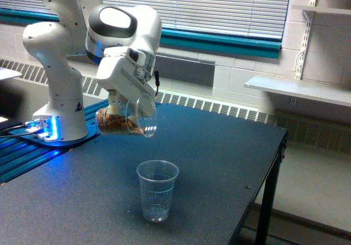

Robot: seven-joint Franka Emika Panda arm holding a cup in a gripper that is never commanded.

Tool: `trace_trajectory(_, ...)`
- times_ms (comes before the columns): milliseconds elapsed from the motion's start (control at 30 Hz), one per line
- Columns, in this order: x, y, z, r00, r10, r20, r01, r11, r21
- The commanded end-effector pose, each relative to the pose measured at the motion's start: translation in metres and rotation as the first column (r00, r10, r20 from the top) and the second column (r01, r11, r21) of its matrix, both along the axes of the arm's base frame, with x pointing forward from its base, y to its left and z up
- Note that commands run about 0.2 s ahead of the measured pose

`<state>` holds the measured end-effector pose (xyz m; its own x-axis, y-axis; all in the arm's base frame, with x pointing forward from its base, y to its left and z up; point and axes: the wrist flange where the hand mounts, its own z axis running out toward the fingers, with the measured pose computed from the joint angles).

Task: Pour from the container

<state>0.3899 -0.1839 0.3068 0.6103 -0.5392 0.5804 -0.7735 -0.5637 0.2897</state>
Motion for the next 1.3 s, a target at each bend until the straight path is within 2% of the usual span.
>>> trace_trajectory(33, -0.001, -0.001, -0.002, 0.999, 0.003, -0.040, -0.003, 1.000, -0.008)
trace_trajectory(600, 0.002, 0.002, -0.014, 0.991, 0.002, -0.132, -0.005, 1.000, -0.017)
trace_trajectory(1300, 0.016, 0.009, -0.020, 0.982, -0.022, -0.186, 0.014, 0.999, -0.041)
